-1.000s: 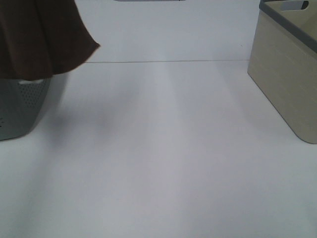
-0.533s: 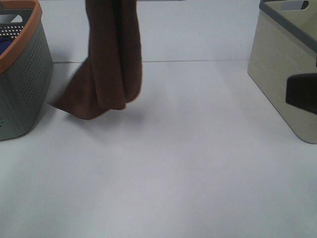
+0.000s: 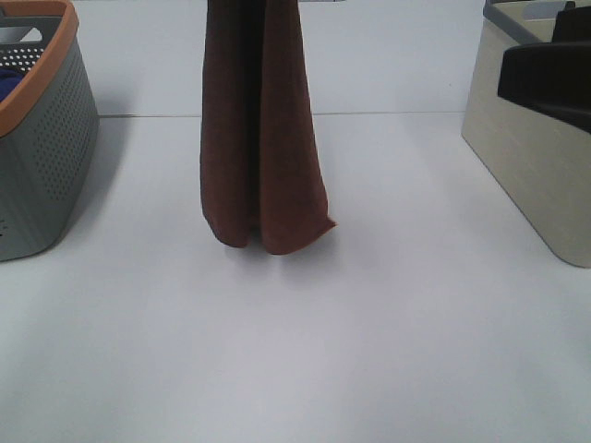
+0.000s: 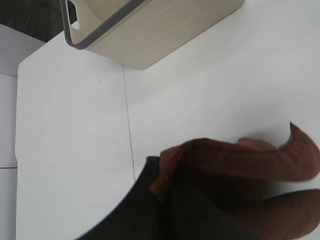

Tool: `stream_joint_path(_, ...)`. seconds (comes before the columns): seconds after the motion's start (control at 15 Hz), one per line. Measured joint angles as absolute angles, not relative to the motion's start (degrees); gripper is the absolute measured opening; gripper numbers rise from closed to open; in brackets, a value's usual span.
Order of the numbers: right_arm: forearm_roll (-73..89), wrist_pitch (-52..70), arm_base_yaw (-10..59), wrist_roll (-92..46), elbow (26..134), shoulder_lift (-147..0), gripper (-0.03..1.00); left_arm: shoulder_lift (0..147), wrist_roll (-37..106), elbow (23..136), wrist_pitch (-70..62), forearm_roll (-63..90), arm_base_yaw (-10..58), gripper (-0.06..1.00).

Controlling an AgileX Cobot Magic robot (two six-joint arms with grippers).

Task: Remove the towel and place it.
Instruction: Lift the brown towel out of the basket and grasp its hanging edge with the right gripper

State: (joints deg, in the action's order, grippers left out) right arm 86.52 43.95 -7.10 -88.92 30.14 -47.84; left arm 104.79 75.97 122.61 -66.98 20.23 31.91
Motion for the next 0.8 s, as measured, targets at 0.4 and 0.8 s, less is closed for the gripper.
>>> stream_joint_path(0.4, 97.3, 54.1, -7.1, -100.0, 30.1, -59.4, 0.77, 105.0, 76.0, 122.6, -67.0, 20.1, 35.0, 0.0)
stream_joint_path(0.8, 98.9, 46.8, 1.3, -108.6, 30.9, -70.1, 0.77, 106.2, 76.0, 122.6, -66.9, 20.0, 36.2, 0.0)
